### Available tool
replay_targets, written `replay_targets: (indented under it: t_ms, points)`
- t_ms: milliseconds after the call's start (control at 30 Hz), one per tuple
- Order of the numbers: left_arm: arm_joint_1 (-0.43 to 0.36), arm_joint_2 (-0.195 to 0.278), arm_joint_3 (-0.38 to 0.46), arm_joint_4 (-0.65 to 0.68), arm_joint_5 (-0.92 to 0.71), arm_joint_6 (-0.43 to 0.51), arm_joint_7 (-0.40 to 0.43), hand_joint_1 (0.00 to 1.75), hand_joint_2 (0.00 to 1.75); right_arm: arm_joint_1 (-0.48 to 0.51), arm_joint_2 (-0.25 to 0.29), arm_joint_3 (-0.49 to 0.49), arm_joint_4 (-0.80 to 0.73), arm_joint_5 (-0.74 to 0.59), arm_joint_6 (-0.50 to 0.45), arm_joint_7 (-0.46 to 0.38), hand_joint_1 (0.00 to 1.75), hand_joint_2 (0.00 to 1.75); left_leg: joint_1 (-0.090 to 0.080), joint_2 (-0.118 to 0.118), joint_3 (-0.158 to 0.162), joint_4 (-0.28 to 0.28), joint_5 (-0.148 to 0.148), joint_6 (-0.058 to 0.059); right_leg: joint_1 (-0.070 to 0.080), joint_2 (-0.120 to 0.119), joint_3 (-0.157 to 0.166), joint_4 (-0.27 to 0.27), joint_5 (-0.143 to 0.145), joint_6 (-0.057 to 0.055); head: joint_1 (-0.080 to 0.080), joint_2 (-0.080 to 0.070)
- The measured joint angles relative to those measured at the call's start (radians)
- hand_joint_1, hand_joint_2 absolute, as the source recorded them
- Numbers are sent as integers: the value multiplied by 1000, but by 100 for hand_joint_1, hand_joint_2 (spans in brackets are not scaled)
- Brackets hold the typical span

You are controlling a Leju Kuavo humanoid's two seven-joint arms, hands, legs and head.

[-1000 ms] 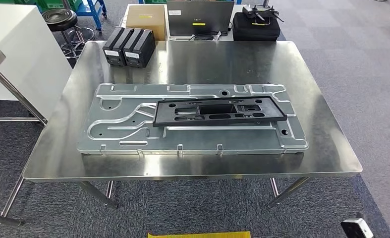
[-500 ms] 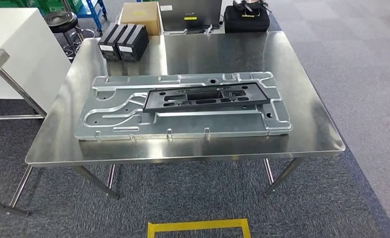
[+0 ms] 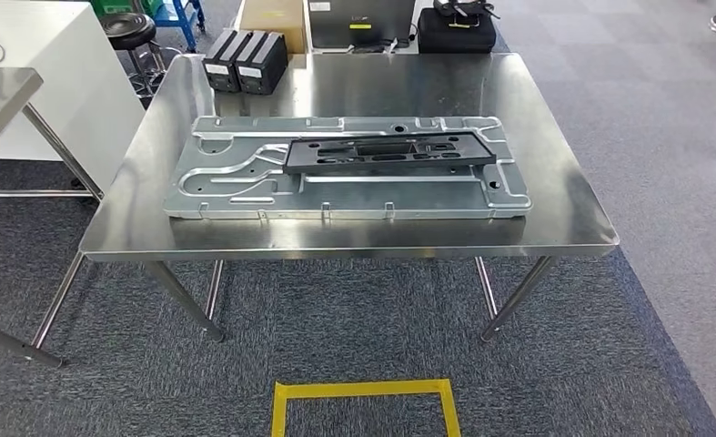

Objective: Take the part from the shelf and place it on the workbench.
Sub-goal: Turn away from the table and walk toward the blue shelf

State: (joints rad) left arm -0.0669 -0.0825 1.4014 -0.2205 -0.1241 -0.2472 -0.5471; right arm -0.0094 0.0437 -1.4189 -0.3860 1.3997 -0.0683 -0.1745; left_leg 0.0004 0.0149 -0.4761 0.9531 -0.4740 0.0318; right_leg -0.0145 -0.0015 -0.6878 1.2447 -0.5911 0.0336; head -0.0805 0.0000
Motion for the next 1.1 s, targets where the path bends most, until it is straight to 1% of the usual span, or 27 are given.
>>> replay_targets:
  t_ms: [33, 67, 100, 133, 200, 233, 267, 333, 367, 400, 467, 500, 533, 567, 600, 633, 667, 733, 767, 833, 867, 900, 933, 1000, 1033, 1067, 1100]
  points:
    - [0, -1, -1, 0, 0, -2, -1, 0, 0, -2, -1, 1, 15, 11, 14, 11, 0, 0, 0, 1, -18, 5, 11, -2, -1, 0, 2, 41, 0, 3, 0, 0]
    - [0, -2, -1, 0, 0, -4, -1, 0, 0, -4, -1, 3, 27, 18, 23, 18, 0, 0, 0, 1, -38, 11, 21, -4, -3, 0, 18, 54, 22, 4, 0, 0]
    - [0, -4, -2, 0, 0, -4, -1, 0, 0, -6, -1, 4, 37, 23, 30, 22, 0, 0, 1, 1, -57, 20, 30, -7, -6, 0, 52, 28, 54, 5, 0, 0]
    - [-1, -5, -2, 0, 0, -5, -1, 0, 0, -8, -1, 6, 46, 28, 35, 25, 0, 0, 1, 1, -75, 30, 38, -12, -8, 1, 102, -27, 77, 5, 0, 0]
    - [-1, -6, -3, 0, 0, -6, -1, 0, 0, -16, -2, 8, 61, 34, 40, 26, 0, 0, 0, 0, -106, 50, 50, -23, -7, 4, 207, -174, 67, 0, 0, 0]
    - [-2, -6, -3, 0, 0, -6, -1, 0, 0, -20, -3, 9, 68, 37, 42, 24, 0, 0, 0, 0, -114, 56, 57, -29, -4, 6, 236, -224, 51, -5, 0, 0]
    - [-2, -6, -3, 0, 0, -7, -1, 0, 0, -23, -4, 9, 74, 38, 43, 22, 0, 0, -1, 0, -120, 59, 65, -35, -1, 6, 246, -250, 40, -12, 0, 0]
    - [-1, -6, -3, 0, -1, -7, -1, 0, 0, -24, -5, 9, 85, 39, 45, 16, 0, 0, 3, -2, -128, 62, 75, -48, 1, 3, 232, -255, 52, -29, 0, 0]
    - [2, -6, -3, 0, -2, -8, -1, 0, 0, -24, -5, 9, 89, 39, 46, 13, 0, 0, 5, -3, -136, 75, 57, -53, 1, 0, 222, -255, 63, -37, 0, 0]
    - [4, -7, -3, 0, -2, -8, -1, 0, 0, -24, -6, 9, 93, 39, 46, 10, 0, 0, 7, -4, -147, 104, 20, -58, 1, -2, 209, -256, 75, -46, 0, 0]
    - [7, -9, -3, 0, -2, -8, -2, 0, 0, -26, -8, 9, 98, 39, 49, 7, 0, 0, 10, -5, -177, 215, -90, -63, 4, -4, 179, -255, 99, -55, 0, 0]
    - [7, -10, -3, 0, -2, -9, -2, 0, 0, -25, -8, 9, 99, 39, 50, 5, 0, 0, 10, -5, -187, 277, -128, -64, 6, -4, 162, -254, 111, -56, 0, 0]
    - [6, -10, -3, 0, -2, -9, -3, 0, 0, -25, -9, 9, 102, 39, 52, 4, 0, 0, 10, -5, -188, 325, -140, -64, 9, -4, 143, -251, 124, -57, 0, 0]
    - [5, -10, -3, 0, -2, -10, -3, 0, 0, -25, -10, 9, 104, 39, 55, 3, 0, 0, 9, -5, -175, 345, -126, -62, 11, -4, 124, -248, 136, -57, 0, 0]
    - [5, -10, -4, 0, -2, -9, -3, 0, 0, -25, -10, 9, 106, 39, 57, 2, 0, 0, 8, -6, -146, 335, -95, -59, 13, -5, 106, -243, 147, -56, 0, 0]
    - [4, -10, -4, 0, -1, -8, -3, 0, 0, -26, -10, 9, 108, 39, 59, 2, 0, 0, 6, -6, -101, 290, -63, -53, 15, -5, 90, -239, 157, -55, 0, 0]
    - [3, -10, -6, 0, -1, -7, -3, 0, 0, -26, -10, 9, 111, 40, 60, 2, 0, 0, 3, -5, -41, 217, -50, -45, 17, -5, 77, -234, 167, -52, 0, 0]
    - [-2, -9, -11, 0, 0, -4, -3, 0, 0, -27, -9, 10, 116, 41, 63, 2, 0, 0, -4, -5, 62, 64, -71, -33, 18, -7, 62, -229, 185, -45, 0, 0]
    - [-5, -9, -14, 0, -1, -3, -3, 0, 0, -27, -9, 10, 118, 41, 64, 2, 0, 0, -8, -4, 87, 17, -86, -27, 17, -8, 59, -229, 196, -39, 0, 0]
    - [-6, -10, -21, 0, -2, 0, -1, 0, 0, -26, -10, 10, 119, 41, 63, 0, 0, 0, -8, -3, 86, -7, -78, -16, 12, -10, 56, -233, 212, -27, 0, 0]
    - [-5, -10, -24, 0, -3, 3, 0, 0, 0, -26, -10, 10, 120, 41, 62, -1, 0, 0, -7, -1, 78, -10, -65, -9, 11, -8, 51, -227, 200, -21, 0, 0]
    - [-5, -10, -27, 0, -2, 5, 2, 0, 0, -25, -11, 10, 121, 41, 60, -3, 0, 0, -4, 1, 67, -13, -51, -3, 9, -6, 43, -206, 168, -16, 0, 0]
    - [-5, -11, -28, 0, -1, 6, 3, 0, 0, -24, -11, 10, 123, 41, 59, -5, 0, 0, -2, 3, 54, -14, -37, 2, 7, -4, 31, -166, 117, -12, 0, 0]
    - [-5, -10, -31, 0, 0, 7, 4, 0, 0, -24, -11, 10, 125, 41, 59, -9, 0, 0, -3, 5, 20, -11, -13, 5, 3, -2, 3, -39, 16, -5, 0, 0]
    - [-5, -10, -33, 0, 1, 8, 4, 0, 0, -24, -11, 10, 125, 42, 59, -11, 0, 0, -3, 6, 0, -6, 0, 4, 1, -2, -3, 19, 0, -1, 0, 0]
    - [-6, -10, -34, 0, 1, 8, 4, 0, 0, -24, -11, 10, 125, 42, 59, -12, 0, 0, -3, 6, -20, 0, 11, 2, -1, -2, 3, 54, 10, 2, 0, 0]
    - [-6, -10, -36, 0, 1, 8, 4, 0, 0, -24, -11, 10, 125, 42, 59, -12, 0, 0, -2, 7, -40, 8, 21, -1, -4, -2, 24, 54, 41, 4, 0, 0]
